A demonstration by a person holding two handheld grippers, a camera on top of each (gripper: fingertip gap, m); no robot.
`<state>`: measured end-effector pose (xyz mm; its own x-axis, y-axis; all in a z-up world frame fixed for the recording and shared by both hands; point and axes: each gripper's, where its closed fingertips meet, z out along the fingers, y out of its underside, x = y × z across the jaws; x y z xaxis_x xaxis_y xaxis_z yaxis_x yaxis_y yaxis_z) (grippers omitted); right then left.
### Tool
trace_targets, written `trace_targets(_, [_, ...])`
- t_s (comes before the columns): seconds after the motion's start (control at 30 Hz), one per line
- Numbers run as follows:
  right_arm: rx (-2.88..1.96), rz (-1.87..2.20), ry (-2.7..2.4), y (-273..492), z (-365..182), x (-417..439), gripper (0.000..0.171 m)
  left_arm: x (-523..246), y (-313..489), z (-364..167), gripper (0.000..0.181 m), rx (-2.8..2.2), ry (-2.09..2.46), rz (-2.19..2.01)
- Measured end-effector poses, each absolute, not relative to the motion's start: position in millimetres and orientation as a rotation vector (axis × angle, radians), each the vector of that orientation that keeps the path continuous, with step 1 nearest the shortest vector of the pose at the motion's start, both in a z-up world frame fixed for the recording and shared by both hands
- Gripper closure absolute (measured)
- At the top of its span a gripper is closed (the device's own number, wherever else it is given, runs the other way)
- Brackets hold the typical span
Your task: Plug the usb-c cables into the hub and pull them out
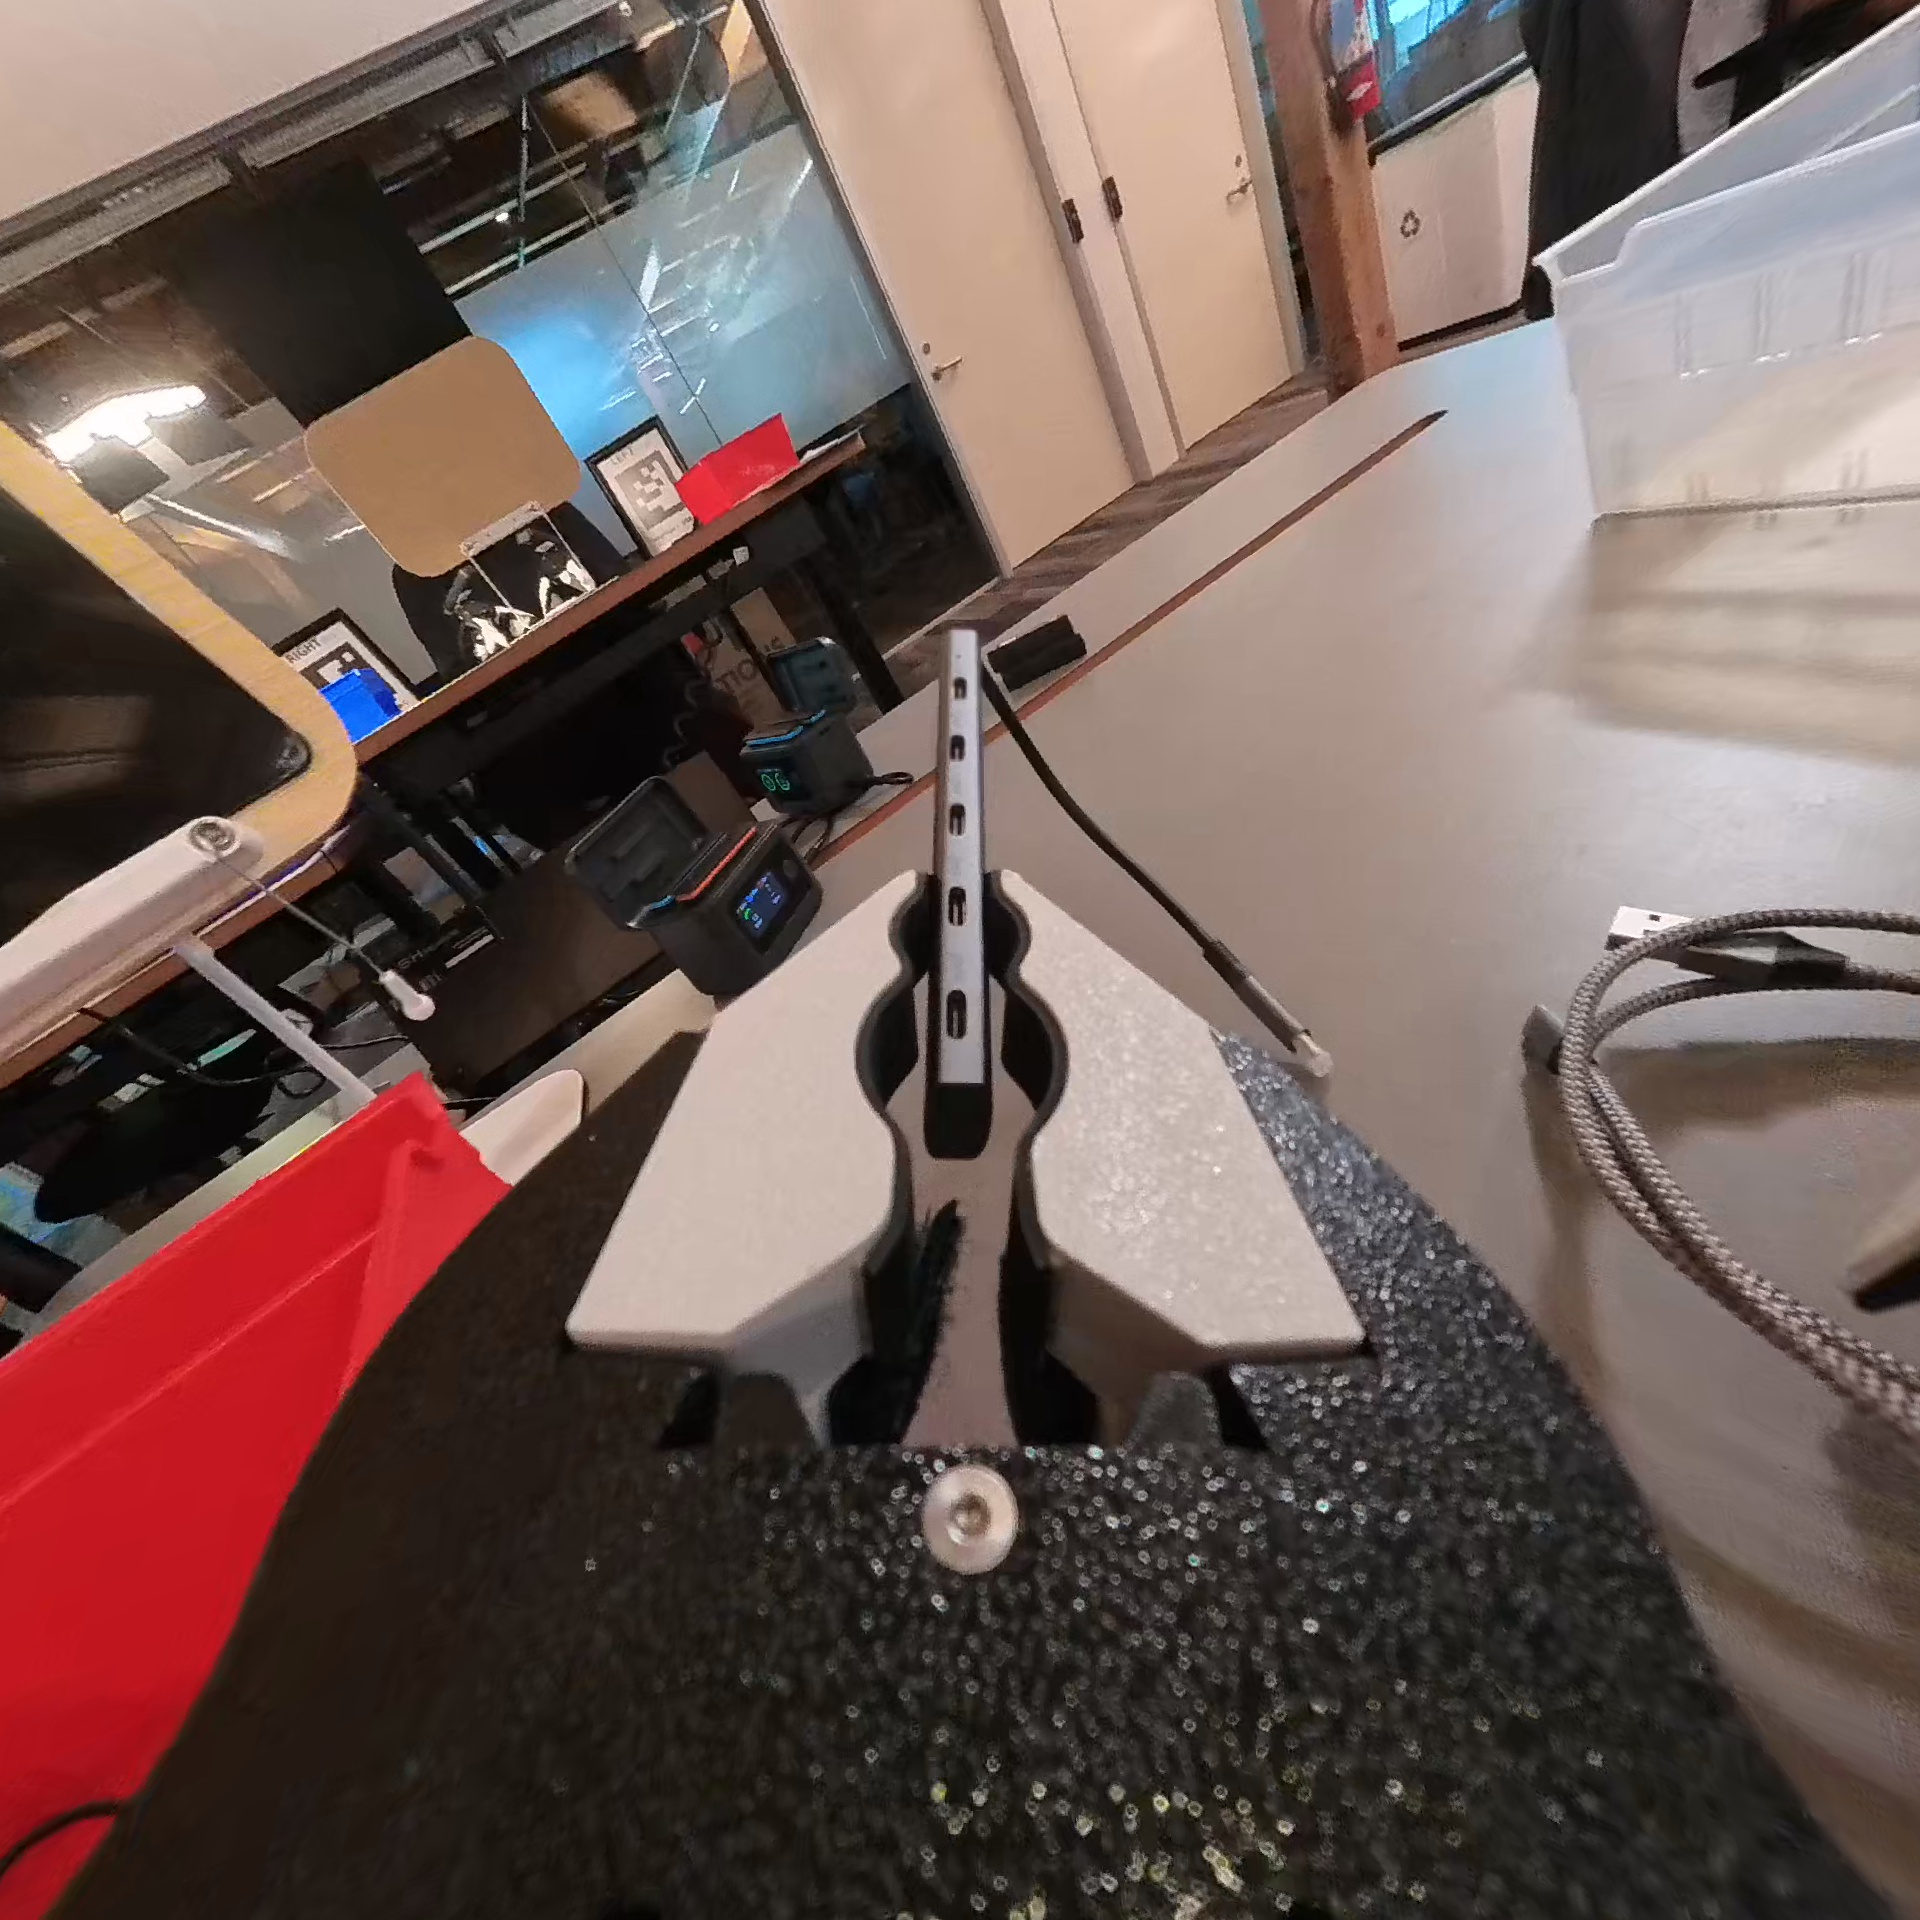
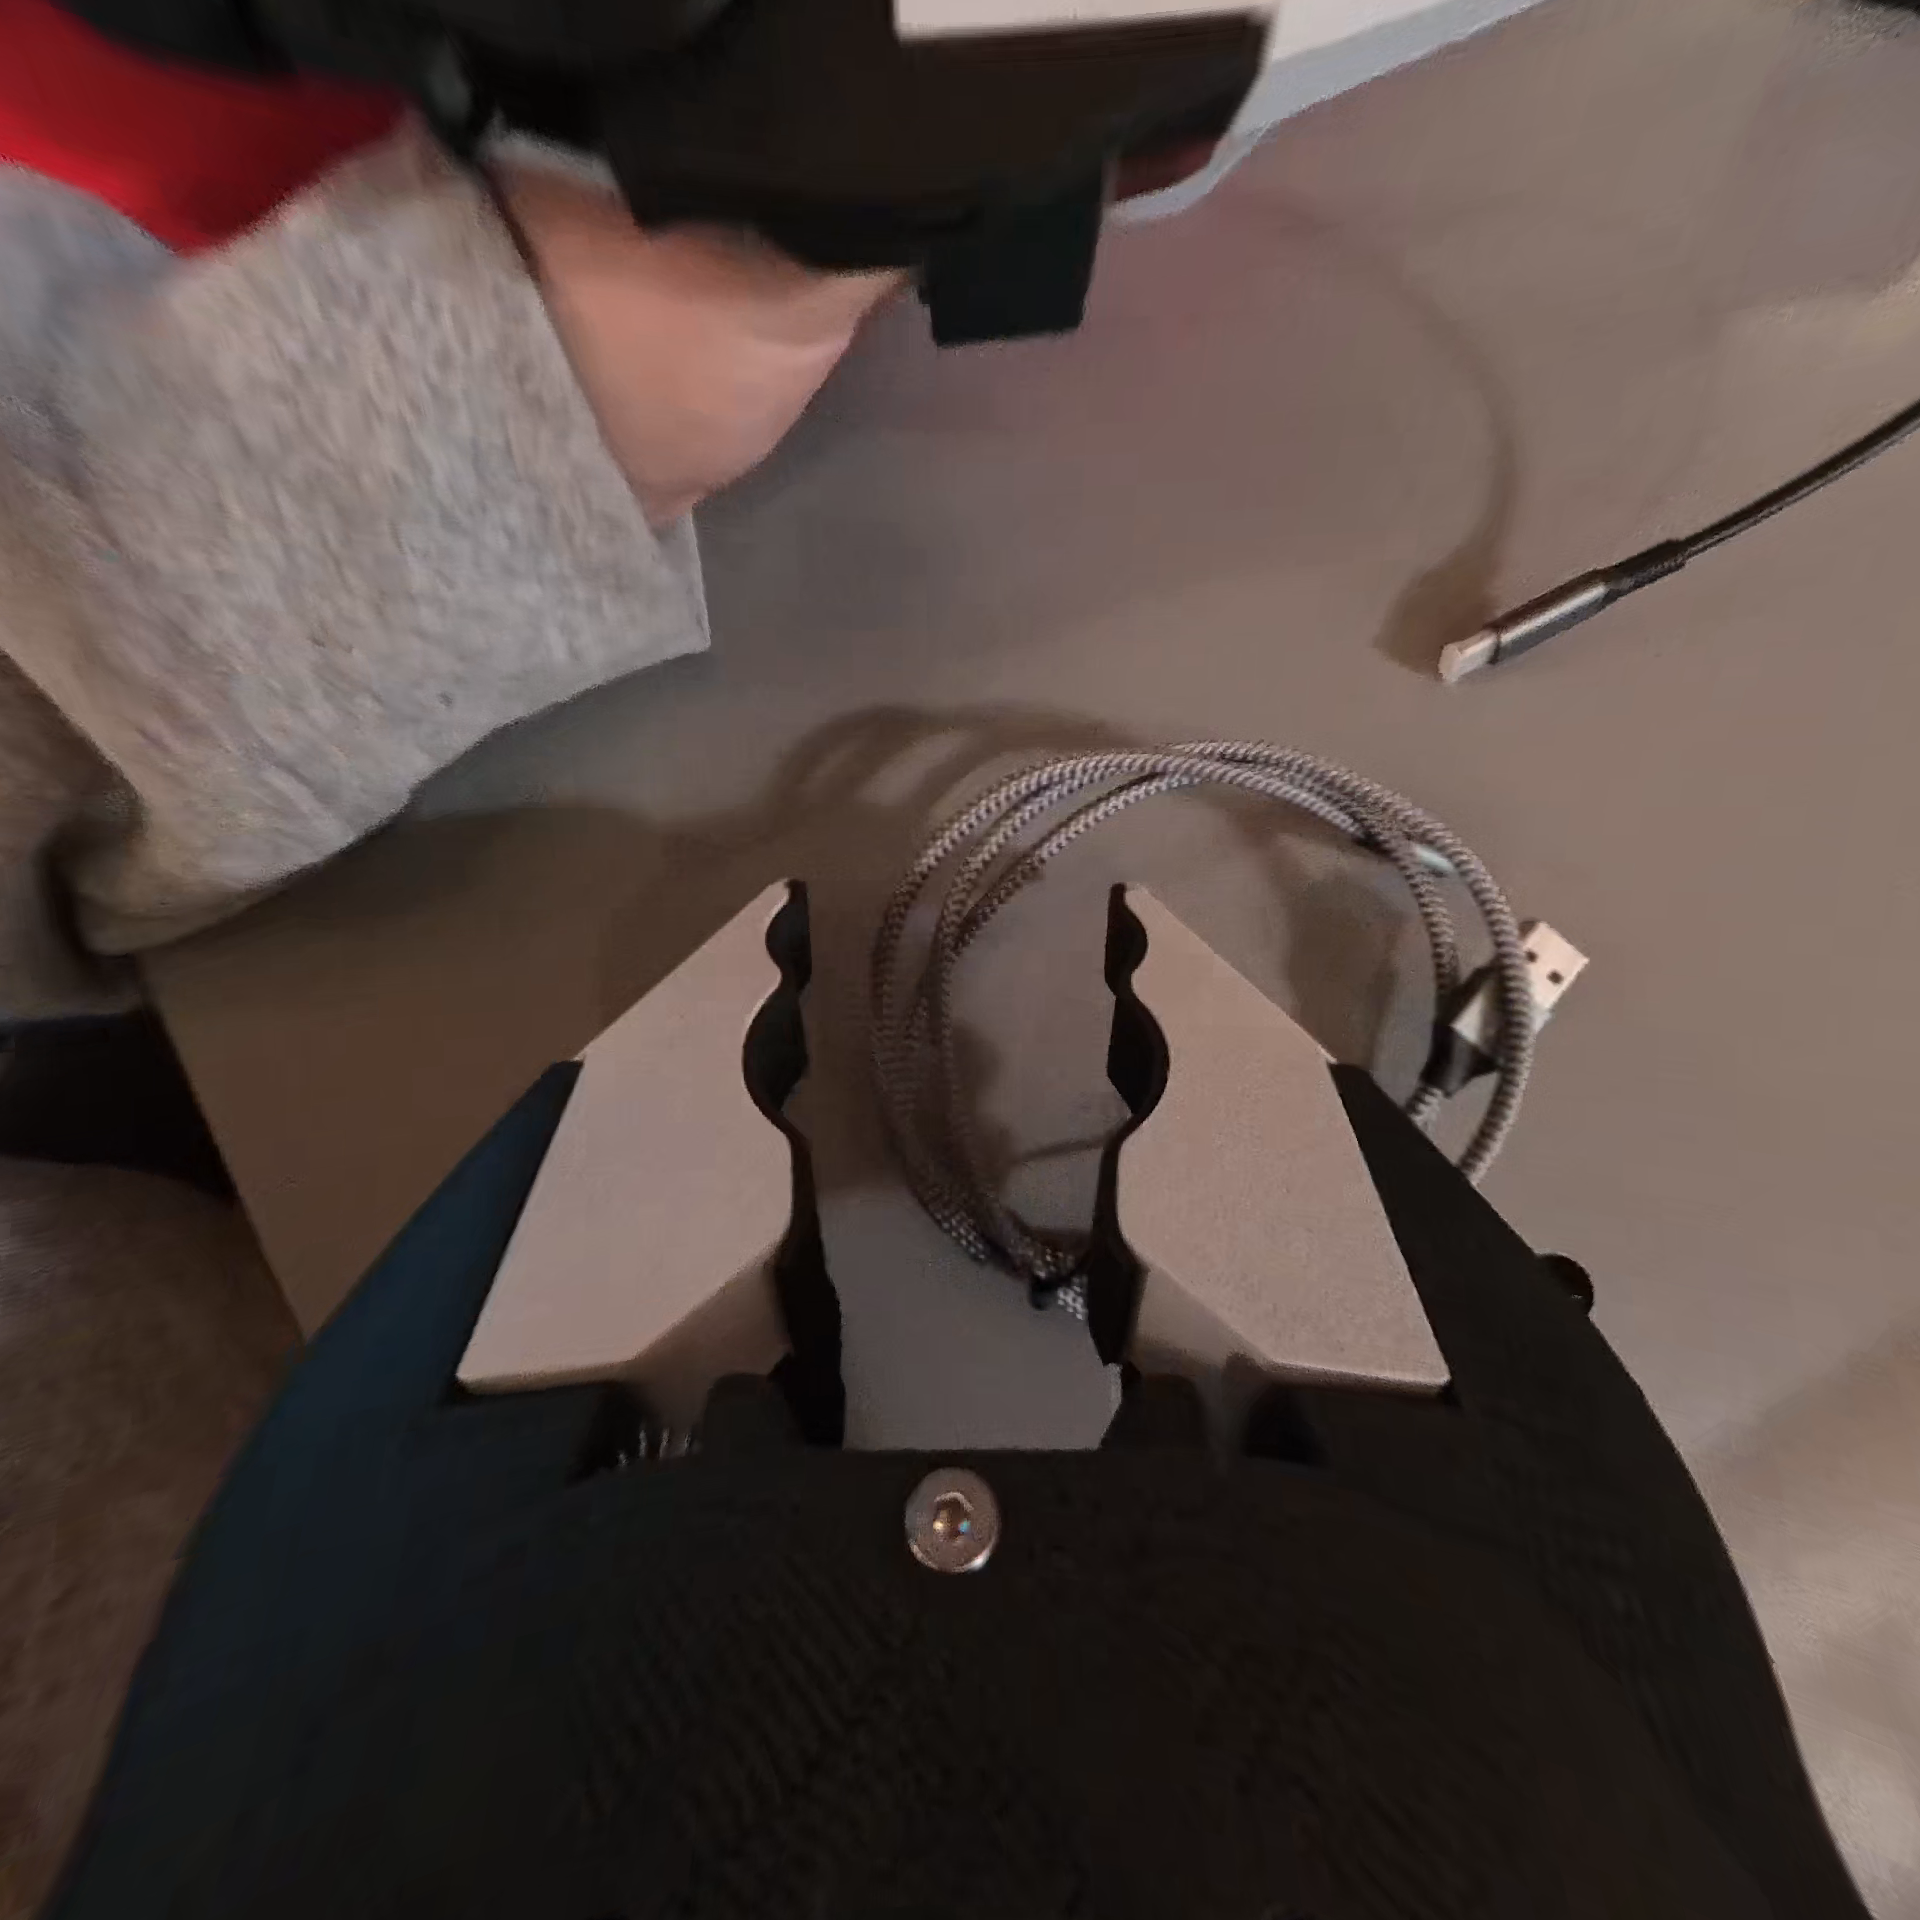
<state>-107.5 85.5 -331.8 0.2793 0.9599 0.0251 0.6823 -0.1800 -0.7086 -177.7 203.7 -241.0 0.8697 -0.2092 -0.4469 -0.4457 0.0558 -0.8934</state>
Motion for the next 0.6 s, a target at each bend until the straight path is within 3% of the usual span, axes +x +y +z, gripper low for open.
trace_targets(0.07, [-1.927,0.518,-1.501,85.7,-337.6,-108.1,0.125,-175.0,203.8,-243.4,0.174,-1.534,0.561,0.197])
trace_targets(0.13, [-1.857,0.508,-1.534,87.7,-330.4,-104.6,0.151,-172.2,204.6,-247.8,0.174,-1.552,0.585,0.191])
trace_targets(0.27, [-1.664,0.511,-1.749,88.9,-321.0,-75.9,0.166,-162.8,208.2,-267.2,0.174,-1.658,0.614,0.051])
trace_targets(0.5, [-1.358,0.249,-2.098,116.0,-328.5,-0.8,0.168,-163.1,210.4,-272.4,0.174,-1.702,0.582,-0.034])
trace_targets(0.6, [-1.507,0.156,-2.03,130.1,-320.7,17.2,0.147,-163.0,210.5,-273.2,0.174,-1.706,0.584,-0.034])
